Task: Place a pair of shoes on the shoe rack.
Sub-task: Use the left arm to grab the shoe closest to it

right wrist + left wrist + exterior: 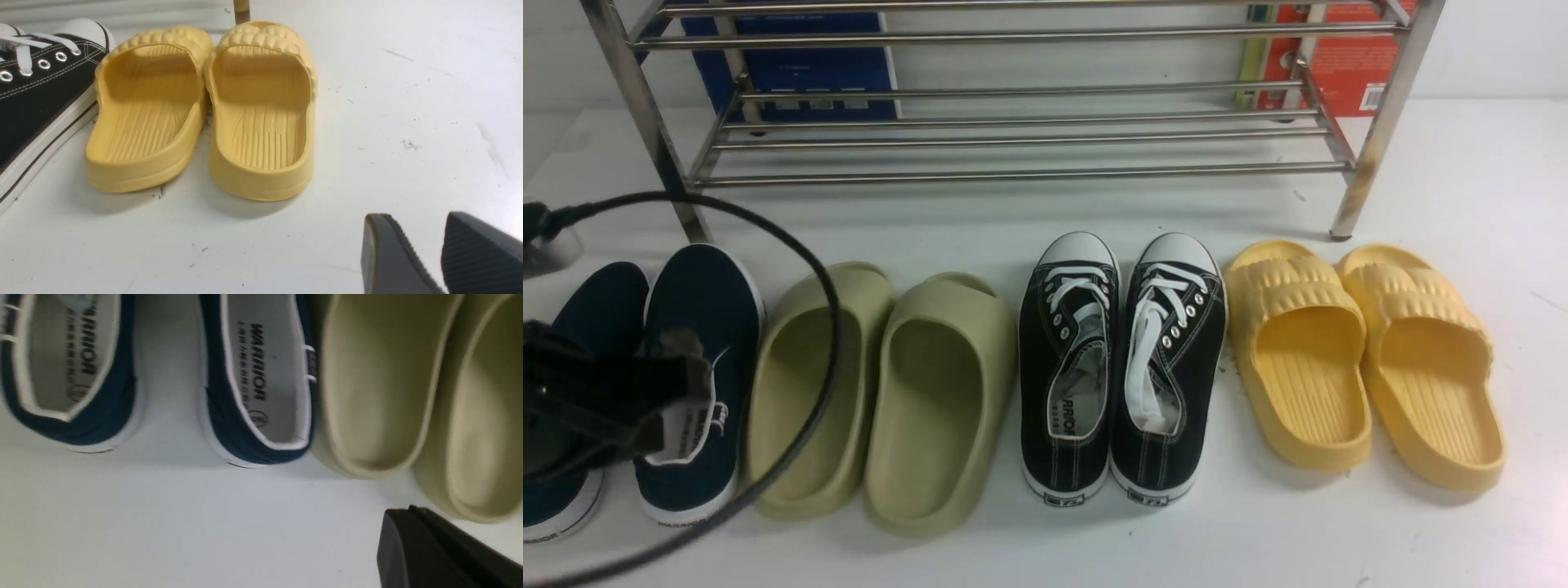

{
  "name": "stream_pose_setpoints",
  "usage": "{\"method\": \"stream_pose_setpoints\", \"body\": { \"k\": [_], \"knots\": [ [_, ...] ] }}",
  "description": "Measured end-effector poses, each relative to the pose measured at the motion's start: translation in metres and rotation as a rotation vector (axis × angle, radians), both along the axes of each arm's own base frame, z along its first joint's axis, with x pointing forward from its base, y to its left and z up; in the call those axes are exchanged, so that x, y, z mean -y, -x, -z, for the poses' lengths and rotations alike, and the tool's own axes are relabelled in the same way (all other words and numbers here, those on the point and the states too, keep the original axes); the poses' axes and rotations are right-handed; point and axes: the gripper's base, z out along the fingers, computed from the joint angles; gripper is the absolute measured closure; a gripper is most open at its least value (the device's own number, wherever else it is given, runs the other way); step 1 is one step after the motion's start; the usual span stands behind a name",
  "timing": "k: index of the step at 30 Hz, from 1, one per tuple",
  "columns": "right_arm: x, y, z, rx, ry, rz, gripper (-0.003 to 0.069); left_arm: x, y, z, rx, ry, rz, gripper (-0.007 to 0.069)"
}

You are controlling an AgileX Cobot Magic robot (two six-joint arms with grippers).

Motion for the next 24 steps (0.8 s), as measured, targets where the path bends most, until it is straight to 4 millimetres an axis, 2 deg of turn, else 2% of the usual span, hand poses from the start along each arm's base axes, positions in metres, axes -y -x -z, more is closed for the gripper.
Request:
{"method": "stream_pose_setpoints", "body": {
  "k": [3, 4, 6, 7, 8, 13, 18, 21, 24],
  "knots": [
    [0.0, 0.0, 0.0, 0.0, 0.0, 0.0, 0.0419, -0.012, -0.027, -0.001, -0.051, -0.066, -0.057, 0.0638],
    [0.0, 0.0, 0.0, 0.0, 0.0, 0.0, 0.0419, -0.012, -0.027, -0.003, -0.046, -0.069, -0.057, 0.0638],
    [0.0, 0.0, 0.0, 0.0, 0.0, 0.0, 0.0419, -0.026, -0.051, 0.005, -0.102, -0.084, -0.102, 0.0638],
    [0.0, 0.0, 0.0, 0.0, 0.0, 0.0, 0.0419, -0.027, -0.052, 0.006, -0.107, -0.084, -0.107, 0.0638],
    [0.0, 0.0, 0.0, 0.0, 0.0, 0.0, 0.0419, -0.039, -0.063, 0.016, -0.147, -0.089, -0.132, 0.0638],
    [0.0, 0.0, 0.0, 0.0, 0.0, 0.0, 0.0419, -0.065, -0.08, 0.041, -0.2, -0.081, -0.193, 0.0638],
    [0.0, 0.0, 0.0, 0.0, 0.0, 0.0, 0.0419, -0.085, -0.086, 0.047, -0.158, -0.102, -0.212, 0.0636],
    [0.0, 0.0, 0.0, 0.0, 0.0, 0.0, 0.0419, -0.088, -0.09, 0.05, -0.148, -0.141, -0.142, 0.0598],
    [0.0, 0.0, 0.0, 0.0, -0.001, 0.0, 0.0419, -0.089, -0.096, 0.055, -0.135, -0.172, -0.082, 0.0457]
  ]
}}
